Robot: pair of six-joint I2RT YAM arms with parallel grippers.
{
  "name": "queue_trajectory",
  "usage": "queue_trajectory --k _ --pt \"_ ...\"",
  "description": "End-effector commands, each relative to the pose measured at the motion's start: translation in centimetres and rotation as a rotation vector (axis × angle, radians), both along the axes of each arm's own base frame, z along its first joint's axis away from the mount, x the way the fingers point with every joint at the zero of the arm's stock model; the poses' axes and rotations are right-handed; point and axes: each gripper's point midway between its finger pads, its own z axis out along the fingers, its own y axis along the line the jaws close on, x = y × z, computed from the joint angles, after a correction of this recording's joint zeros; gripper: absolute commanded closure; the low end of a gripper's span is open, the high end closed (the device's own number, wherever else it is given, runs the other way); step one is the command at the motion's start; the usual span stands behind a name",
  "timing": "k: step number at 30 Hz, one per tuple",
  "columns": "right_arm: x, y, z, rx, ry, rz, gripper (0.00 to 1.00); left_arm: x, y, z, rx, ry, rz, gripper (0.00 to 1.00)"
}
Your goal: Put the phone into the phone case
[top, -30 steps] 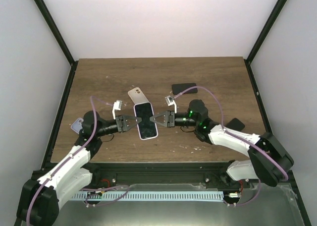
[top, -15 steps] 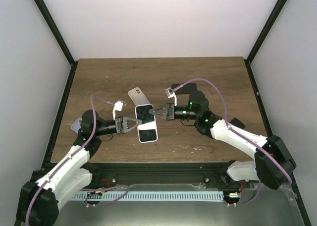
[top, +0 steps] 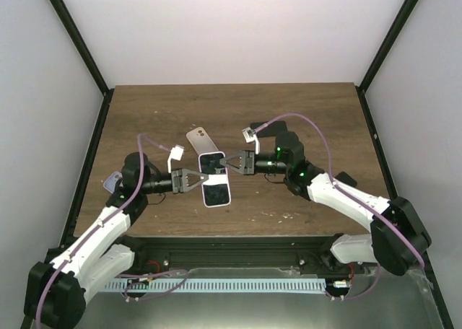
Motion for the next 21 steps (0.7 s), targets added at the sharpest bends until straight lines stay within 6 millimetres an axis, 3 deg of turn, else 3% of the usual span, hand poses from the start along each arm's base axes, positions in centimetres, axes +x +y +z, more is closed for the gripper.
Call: queue_trajectory --k 1,7,12,16,21 --pt "0.0 -0.2 2.6 0.048 -0.105 0.002 0.83 0.3 0.1 -1.6 0.044 0.057 0.023 1.0" --pt "-2.1 -0.4 -2.3 -0.021 0.024 0.093 0.56 0.9 0.2 0.8 -0.006 0.001 0.064 1.0" --pt "-3.7 -0.9 -4.2 -0.032 0.082 0.141 0.42 2.0 0.6 2.0 -0.019 -0.048 0.129 1.0" --pt "-4.7 -1.1 -5.1 -0.03 0.117 0.177 0.42 2.4 0.5 2.5 -0.041 -0.06 0.143 1.0" --pt "-5.1 -1.1 -5.2 -0.011 0.13 0.205 0.59 3.0 0.5 2.2 -0.038 -0.051 0.16 1.0"
